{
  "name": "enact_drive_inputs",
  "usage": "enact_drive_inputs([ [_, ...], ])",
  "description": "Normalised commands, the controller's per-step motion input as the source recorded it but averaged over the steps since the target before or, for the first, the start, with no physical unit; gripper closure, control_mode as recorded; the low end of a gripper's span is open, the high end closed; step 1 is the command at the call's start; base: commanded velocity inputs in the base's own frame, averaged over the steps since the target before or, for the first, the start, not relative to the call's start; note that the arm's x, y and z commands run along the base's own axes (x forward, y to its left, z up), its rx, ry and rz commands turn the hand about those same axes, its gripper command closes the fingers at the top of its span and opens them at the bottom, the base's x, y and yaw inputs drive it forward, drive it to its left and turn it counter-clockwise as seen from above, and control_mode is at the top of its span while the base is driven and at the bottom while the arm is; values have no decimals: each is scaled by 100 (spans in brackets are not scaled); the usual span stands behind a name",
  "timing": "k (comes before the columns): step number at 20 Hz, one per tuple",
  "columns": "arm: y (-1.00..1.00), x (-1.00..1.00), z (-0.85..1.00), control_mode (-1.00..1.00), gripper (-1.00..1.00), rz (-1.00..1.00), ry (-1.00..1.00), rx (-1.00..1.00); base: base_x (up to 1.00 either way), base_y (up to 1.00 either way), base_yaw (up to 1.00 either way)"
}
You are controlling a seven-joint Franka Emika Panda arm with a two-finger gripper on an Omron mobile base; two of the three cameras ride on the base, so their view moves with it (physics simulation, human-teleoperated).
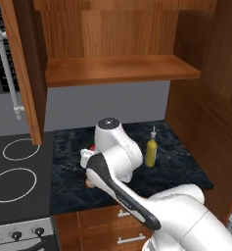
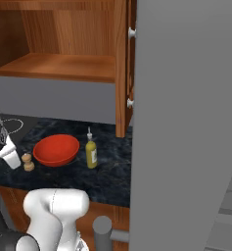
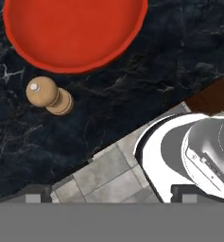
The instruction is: Retrieve the bottle and the shaker from the cabinet and place them next to the mixing bowl on the counter. Then add garlic from the fridge to the mixing bowl.
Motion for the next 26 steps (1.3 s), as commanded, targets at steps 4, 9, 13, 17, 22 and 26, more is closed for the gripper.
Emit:
enact_drive_inputs([
  [4,-68,46,36,-100,-100,37,12,0,0,0,0],
  [9,-82,10,8,-100,-100,54,-8,2,0,0,0],
  [13,-86,0,0,-100,-100,58,-10,3,0,0,0],
  [17,-63,-4,3,-100,-100,43,-1,0,0,0,0],
  [22,-3,2,1,-100,-100,4,13,0,0,0,0],
  [26,0,8,0,-100,-100,-17,28,0,0,0,0],
])
